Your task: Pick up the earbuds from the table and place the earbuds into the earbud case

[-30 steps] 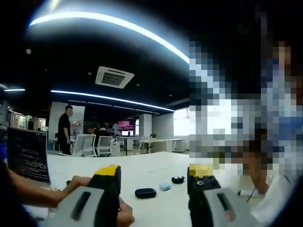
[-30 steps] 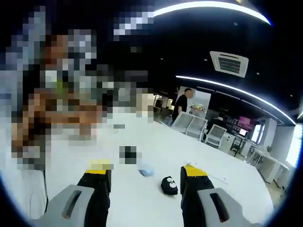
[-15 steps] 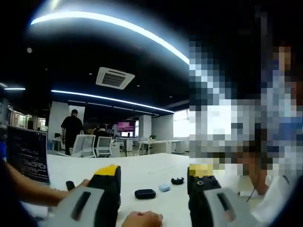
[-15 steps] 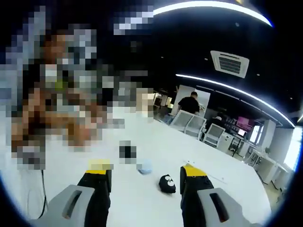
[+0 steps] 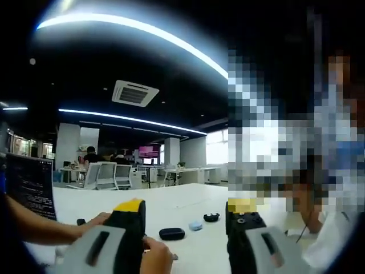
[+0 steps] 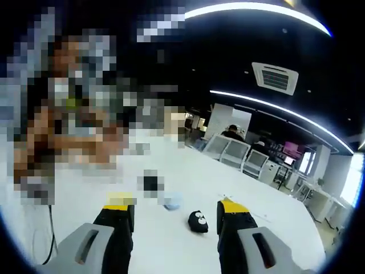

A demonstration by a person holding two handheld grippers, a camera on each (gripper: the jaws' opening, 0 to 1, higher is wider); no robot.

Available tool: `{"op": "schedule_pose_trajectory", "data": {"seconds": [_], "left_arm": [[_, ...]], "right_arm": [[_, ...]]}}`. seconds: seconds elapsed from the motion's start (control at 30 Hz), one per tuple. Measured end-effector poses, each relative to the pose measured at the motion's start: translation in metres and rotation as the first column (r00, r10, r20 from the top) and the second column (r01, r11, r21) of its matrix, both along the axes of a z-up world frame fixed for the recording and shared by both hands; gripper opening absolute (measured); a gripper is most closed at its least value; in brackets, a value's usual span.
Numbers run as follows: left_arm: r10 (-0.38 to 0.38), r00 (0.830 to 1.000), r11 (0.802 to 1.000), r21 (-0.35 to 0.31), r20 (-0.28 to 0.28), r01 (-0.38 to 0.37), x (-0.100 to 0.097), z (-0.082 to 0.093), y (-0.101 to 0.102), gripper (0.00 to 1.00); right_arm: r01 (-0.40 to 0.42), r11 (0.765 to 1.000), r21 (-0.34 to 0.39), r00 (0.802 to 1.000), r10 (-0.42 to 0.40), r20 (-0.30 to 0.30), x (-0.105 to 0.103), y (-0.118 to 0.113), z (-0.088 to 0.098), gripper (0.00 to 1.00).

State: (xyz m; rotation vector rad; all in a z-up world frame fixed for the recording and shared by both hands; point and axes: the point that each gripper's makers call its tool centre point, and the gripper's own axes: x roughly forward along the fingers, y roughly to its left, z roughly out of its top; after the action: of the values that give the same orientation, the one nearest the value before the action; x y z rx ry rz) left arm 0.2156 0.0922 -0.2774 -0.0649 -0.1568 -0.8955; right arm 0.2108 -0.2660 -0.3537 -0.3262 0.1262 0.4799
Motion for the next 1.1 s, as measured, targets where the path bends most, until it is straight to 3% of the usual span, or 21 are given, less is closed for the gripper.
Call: {"op": "schedule_pose_trajectory", "data": {"seconds": [0.53, 0.87, 1.1], "left_arm": [[-0.011, 1.000, 1.000, 0.018, -0.007, 0.011, -0.001, -0.003, -0.007, 0.58], [-0.007, 1.000, 0.999, 0.049, -0.030, 0.009, 0.004, -0.013, -0.012, 0.57], [-0.005, 0.999, 0.999, 0.049, -0.042, 0.007, 0.008, -0.013, -0.012, 0.59]], "right_arm": [[-0.001, 1.000, -0.002, 1.000, 0.001, 0.004, -0.004, -0.001, 0.003, 0.56], [0.016, 0.998, 0.059, 0.999, -0.018, 0.037, -0.013, -0.005, 0.022, 0.57], [0.015, 0.999, 0.038, 0.998, -0.017, 0.054, -0.026, 0.000, 0.026, 0.57]]}}
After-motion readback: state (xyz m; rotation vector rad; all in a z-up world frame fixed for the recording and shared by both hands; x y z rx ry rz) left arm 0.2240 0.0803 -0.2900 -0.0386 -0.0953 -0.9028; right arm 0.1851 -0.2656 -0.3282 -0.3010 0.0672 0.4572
